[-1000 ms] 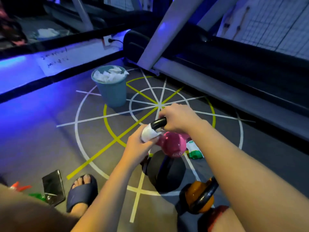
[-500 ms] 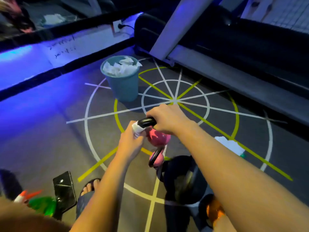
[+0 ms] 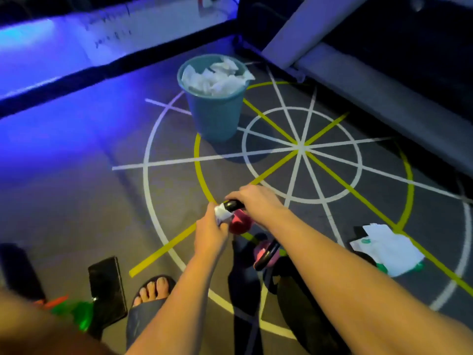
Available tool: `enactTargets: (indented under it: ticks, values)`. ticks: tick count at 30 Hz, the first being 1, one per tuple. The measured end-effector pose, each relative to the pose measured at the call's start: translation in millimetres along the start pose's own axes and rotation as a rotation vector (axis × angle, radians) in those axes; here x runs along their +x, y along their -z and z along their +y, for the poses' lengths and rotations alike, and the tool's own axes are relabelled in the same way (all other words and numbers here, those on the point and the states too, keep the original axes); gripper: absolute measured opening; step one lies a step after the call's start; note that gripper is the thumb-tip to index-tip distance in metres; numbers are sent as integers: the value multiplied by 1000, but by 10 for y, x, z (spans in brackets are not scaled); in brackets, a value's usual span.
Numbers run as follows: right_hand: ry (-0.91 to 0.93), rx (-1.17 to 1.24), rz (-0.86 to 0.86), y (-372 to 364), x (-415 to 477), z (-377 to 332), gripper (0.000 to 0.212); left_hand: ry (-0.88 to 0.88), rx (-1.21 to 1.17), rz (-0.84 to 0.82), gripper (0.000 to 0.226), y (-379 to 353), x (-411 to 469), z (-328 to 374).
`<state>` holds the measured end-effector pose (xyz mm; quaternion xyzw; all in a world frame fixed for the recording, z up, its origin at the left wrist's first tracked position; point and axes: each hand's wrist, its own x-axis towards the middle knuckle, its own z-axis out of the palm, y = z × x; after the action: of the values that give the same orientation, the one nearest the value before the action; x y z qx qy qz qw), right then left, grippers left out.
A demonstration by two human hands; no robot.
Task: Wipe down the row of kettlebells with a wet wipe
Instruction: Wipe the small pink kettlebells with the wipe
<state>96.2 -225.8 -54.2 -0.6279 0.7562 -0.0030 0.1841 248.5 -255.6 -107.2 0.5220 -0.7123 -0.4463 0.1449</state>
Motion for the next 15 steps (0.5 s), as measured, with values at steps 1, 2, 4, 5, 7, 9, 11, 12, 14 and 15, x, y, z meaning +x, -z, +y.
enactTargets:
  ticks: [1, 2, 4, 5, 7, 9, 11, 12, 14, 15]
  values:
    - [7, -1, 2, -97, 77, -11, 33, 10, -25, 15, 19, -28, 28, -69]
    - [20, -24, 3, -177, 145, -19, 30, 19, -51, 32, 19, -49, 48, -120]
    - [41, -66, 8, -265, 238, -27, 30, 46, -91, 61, 18, -76, 84, -185]
    - [43, -70, 1, -292, 274, -31, 31, 68, -102, 64, 18, -84, 119, -211]
    - [27, -77, -31, -332, 298, -41, 33, 102, -104, 39, 16, -80, 203, -251]
    - [13, -91, -62, -377, 300, -37, 41, 118, -84, -9, 20, -55, 288, -276]
    - [21, -68, -95, -389, 325, -9, 52, 131, -51, -35, 27, -29, 342, -273]
    - [19, -28, -105, -392, 335, 16, 59, 144, -45, -39, 28, -32, 358, -278]
    - [-10, 46, -71, -376, 331, 95, 71, 179, -52, -39, 26, -43, 361, -281]
    - [-49, 75, -36, -355, 317, 152, 76, 201, -60, -33, 25, -48, 353, -292]
